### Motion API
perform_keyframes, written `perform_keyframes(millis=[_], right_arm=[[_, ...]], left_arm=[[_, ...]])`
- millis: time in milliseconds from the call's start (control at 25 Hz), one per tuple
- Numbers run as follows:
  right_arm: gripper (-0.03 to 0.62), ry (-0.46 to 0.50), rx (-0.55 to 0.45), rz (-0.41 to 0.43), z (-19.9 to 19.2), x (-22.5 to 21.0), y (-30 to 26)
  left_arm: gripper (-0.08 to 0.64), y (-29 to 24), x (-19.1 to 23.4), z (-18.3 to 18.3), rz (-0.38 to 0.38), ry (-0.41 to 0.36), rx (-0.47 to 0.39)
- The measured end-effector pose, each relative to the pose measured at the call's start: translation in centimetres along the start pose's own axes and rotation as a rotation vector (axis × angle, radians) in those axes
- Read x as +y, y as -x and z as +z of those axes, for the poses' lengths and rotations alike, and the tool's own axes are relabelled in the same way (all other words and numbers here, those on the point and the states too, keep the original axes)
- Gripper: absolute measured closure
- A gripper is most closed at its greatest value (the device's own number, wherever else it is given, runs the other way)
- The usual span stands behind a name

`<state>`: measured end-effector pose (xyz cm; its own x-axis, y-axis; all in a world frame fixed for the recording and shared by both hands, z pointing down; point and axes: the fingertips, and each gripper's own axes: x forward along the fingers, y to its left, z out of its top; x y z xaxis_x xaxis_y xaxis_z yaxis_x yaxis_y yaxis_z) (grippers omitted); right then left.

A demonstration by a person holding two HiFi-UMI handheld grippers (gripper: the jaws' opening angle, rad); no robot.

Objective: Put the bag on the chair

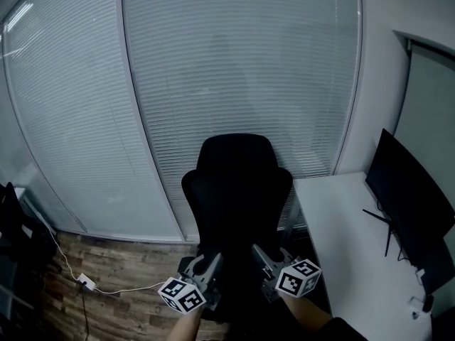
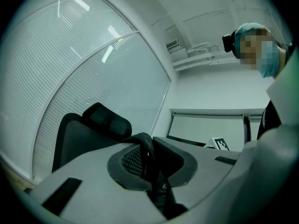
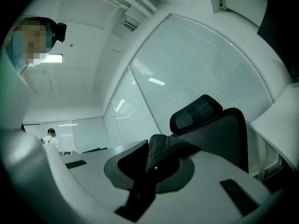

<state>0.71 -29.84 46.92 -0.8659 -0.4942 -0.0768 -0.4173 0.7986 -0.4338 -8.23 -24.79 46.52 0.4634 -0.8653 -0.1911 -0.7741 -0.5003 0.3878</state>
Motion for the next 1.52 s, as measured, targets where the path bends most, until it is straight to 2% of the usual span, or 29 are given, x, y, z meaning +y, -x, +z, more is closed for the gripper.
perform_keyframes(millis=[280, 480, 960, 1160, 1520], right_arm=[[0.531, -0.017, 0.019, -0.005, -0.5, -2.2, -2.5], [0.531, -0.013, 0.013, -0.055, -0.9, -3.5, -4.8], [0.531, 0.018, -0.003, -0.238, -2.6, -6.7, -9.8], [0.531, 0.008, 0.012, -0.296, -4.5, -8.1, -11.0], [0.531, 0.044, 0.076, -0.39, -7.9, -11.1, -11.9]], left_arm=[[0.514, -1.8, 3.0, -0.3, 0.039, 0.017, 0.023], [0.514, -2.9, 5.6, -0.1, 0.0, 0.026, 0.047], [0.514, -5.2, 12.8, -0.8, -0.13, 0.068, 0.142], [0.514, -5.6, 14.8, -2.1, -0.152, 0.076, 0.186], [0.514, -6.3, 16.4, -5.0, -0.176, 0.032, 0.272]])
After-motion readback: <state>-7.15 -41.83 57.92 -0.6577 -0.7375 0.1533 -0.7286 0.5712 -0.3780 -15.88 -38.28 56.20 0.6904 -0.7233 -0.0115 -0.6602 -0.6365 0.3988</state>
